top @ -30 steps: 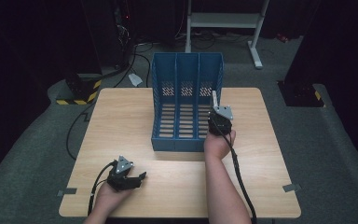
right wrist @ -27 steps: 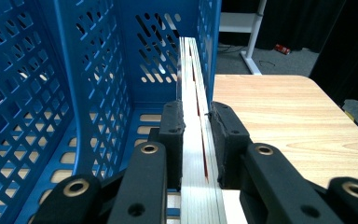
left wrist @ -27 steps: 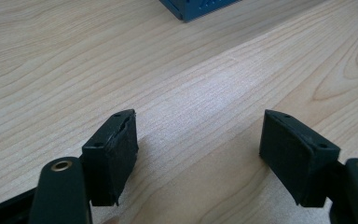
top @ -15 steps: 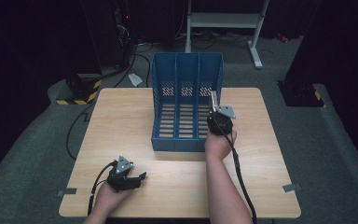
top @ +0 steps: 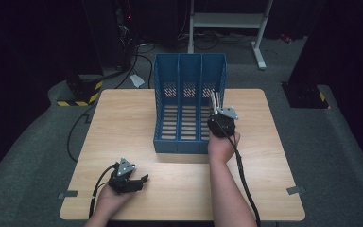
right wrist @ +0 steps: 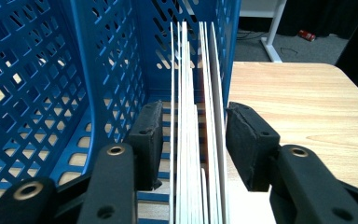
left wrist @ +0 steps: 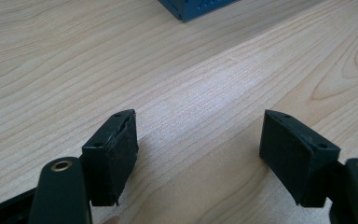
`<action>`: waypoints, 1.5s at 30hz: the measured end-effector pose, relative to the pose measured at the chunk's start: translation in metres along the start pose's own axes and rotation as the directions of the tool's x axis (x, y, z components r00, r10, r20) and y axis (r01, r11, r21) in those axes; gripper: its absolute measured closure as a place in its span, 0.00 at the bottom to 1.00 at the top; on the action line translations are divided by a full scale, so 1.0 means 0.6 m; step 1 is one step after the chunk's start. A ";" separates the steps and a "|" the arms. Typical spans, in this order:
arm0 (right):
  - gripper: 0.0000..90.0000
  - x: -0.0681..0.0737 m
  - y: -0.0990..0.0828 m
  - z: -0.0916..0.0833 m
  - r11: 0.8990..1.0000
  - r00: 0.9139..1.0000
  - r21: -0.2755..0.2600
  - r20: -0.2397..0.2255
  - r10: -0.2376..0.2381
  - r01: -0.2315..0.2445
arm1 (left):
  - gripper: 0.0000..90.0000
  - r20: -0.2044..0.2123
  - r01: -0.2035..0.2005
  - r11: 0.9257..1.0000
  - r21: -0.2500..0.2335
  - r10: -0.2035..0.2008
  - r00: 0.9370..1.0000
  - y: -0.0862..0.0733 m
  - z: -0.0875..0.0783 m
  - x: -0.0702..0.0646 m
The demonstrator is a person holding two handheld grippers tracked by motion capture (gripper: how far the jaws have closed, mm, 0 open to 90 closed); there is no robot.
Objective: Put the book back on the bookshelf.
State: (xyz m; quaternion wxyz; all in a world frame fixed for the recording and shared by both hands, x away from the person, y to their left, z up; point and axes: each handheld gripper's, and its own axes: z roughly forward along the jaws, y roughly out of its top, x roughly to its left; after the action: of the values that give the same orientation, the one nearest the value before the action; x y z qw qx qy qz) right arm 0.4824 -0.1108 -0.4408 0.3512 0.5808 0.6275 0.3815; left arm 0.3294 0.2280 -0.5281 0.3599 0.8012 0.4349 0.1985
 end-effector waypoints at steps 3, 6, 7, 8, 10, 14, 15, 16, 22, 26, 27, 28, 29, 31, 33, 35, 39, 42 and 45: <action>0.58 0.000 0.001 0.000 1.000 1.000 -0.001 -0.010 0.002 -0.002 | 0.31 0.000 0.000 1.000 0.000 0.000 1.000 0.000 0.000 0.000; 0.55 0.000 0.001 -0.001 1.000 1.000 0.005 -0.015 0.005 -0.004 | 0.31 0.000 0.000 1.000 0.000 0.000 1.000 0.000 0.000 0.000; 0.54 -0.001 0.001 0.000 1.000 1.000 0.004 -0.023 0.007 -0.007 | 0.31 0.000 0.000 1.000 0.000 0.000 1.000 0.000 0.000 0.000; 0.53 -0.001 0.001 0.000 1.000 1.000 0.006 -0.028 0.007 -0.007 | 0.31 0.000 0.000 1.000 0.000 0.000 1.000 0.000 0.000 0.000; 0.52 -0.003 0.002 -0.001 1.000 0.999 0.008 -0.034 0.004 -0.003 | 0.31 0.000 0.000 1.000 0.000 0.000 1.000 0.000 0.000 0.000; 0.50 -0.006 0.005 -0.004 1.000 0.999 0.008 -0.044 0.010 -0.010 | 0.31 0.000 0.000 1.000 0.000 0.000 1.000 0.000 0.000 0.000; 0.50 -0.007 0.006 -0.004 1.000 0.999 0.006 -0.049 0.008 -0.008 | 0.31 -0.001 0.000 1.000 -0.002 0.000 1.000 0.000 0.000 0.000; 0.49 -0.007 0.006 -0.005 1.000 0.998 0.000 -0.055 0.007 -0.007 | 0.31 -0.001 0.001 1.000 -0.002 -0.001 1.000 0.000 0.000 0.000; 0.43 -0.010 0.010 -0.009 0.999 0.994 0.032 -0.109 0.013 -0.009 | 0.31 0.000 -0.004 1.000 -0.003 0.004 1.000 0.001 0.001 0.000; 0.40 -0.013 0.013 -0.015 0.999 0.992 0.043 -0.129 0.006 -0.001 | 0.31 0.000 -0.004 1.000 -0.002 0.004 1.000 0.001 0.001 0.000; 0.39 -0.014 0.014 -0.017 0.999 0.991 0.043 -0.131 0.004 0.002 | 0.31 0.000 -0.004 1.000 -0.002 0.004 1.000 0.001 0.001 0.000; 0.38 -0.016 0.016 -0.018 0.999 0.991 0.041 -0.137 -0.006 0.011 | 0.31 -0.001 -0.004 1.000 -0.003 0.004 1.000 0.000 0.001 0.000; 0.37 -0.017 0.018 -0.020 0.999 0.990 0.041 -0.143 -0.010 0.016 | 0.31 0.000 -0.004 1.000 -0.002 0.004 1.000 0.000 0.001 0.000; 0.37 -0.019 0.022 -0.027 0.999 0.988 0.030 -0.155 -0.007 0.012 | 0.31 0.000 -0.004 1.000 -0.003 0.004 1.000 0.000 0.001 0.000; 0.37 -0.021 0.026 -0.035 1.000 0.986 0.005 -0.164 -0.025 0.026 | 0.31 0.000 -0.005 1.000 -0.003 0.005 1.000 0.000 0.001 0.000; 0.37 -0.023 0.028 -0.041 1.000 0.984 0.001 -0.175 -0.028 0.029 | 0.31 0.000 -0.005 1.000 -0.003 0.005 1.000 0.000 0.001 0.000; 0.36 -0.033 0.028 -0.050 1.000 0.979 0.005 -0.203 -0.028 0.029 | 0.31 0.001 -0.004 1.000 0.000 0.004 1.000 0.001 0.000 0.000; 0.36 -0.045 0.026 -0.057 1.000 0.976 -0.002 -0.215 -0.026 0.026 | 0.31 0.000 -0.004 1.000 -0.003 0.004 1.000 0.000 0.001 0.000; 0.35 -0.059 0.025 -0.064 1.000 0.976 -0.005 -0.217 -0.023 0.023 | 0.31 0.000 -0.007 1.000 0.000 0.007 1.000 0.001 0.001 0.001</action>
State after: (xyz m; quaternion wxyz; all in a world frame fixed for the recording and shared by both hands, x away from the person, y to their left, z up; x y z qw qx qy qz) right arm 0.4581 -0.1480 -0.4099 0.2858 0.5280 0.6684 0.4391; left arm 0.3302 0.2279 -0.5280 0.3593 0.8025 0.4323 0.1999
